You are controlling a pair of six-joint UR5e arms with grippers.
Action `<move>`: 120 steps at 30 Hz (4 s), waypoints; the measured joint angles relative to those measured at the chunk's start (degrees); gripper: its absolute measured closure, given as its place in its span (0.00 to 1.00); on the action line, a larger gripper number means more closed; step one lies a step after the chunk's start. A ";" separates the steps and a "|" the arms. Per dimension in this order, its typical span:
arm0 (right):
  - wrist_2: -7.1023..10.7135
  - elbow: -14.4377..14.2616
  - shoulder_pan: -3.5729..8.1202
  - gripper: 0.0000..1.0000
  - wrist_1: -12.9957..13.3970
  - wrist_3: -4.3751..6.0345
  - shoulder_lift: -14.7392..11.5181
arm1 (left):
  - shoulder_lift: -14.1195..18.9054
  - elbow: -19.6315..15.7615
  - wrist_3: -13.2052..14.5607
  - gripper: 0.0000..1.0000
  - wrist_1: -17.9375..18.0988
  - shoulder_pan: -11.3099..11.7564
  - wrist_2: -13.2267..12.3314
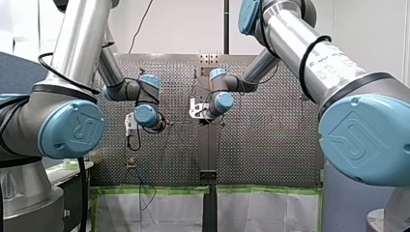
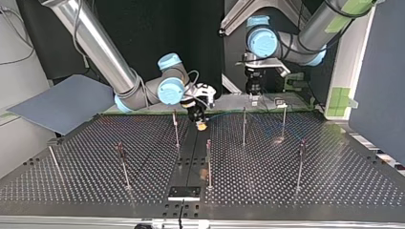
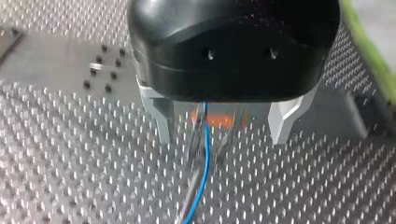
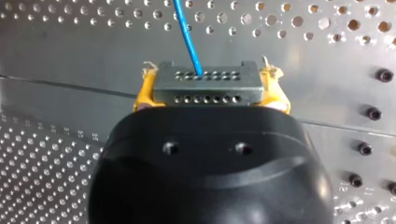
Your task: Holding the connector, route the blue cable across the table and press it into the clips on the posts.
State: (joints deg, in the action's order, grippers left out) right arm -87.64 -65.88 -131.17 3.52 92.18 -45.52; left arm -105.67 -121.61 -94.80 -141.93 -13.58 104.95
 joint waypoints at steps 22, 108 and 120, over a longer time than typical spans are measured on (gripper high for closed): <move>0.48 -0.01 1.27 1.00 0.04 0.37 0.01 | -4.40 8.09 -3.46 0.00 -1.38 -8.38 1.64; 1.58 -9.41 3.61 1.00 -3.75 8.75 -18.78 | -3.96 25.02 -2.70 1.00 -9.90 -13.52 20.80; 1.65 -9.49 3.19 1.00 -4.33 9.19 -25.22 | 2.19 25.51 -2.08 1.00 -10.71 -13.21 16.99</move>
State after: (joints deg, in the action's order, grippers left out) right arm -85.99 -75.37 -127.98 -0.82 101.38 -70.74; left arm -103.48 -96.10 -96.88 -152.65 -26.79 121.95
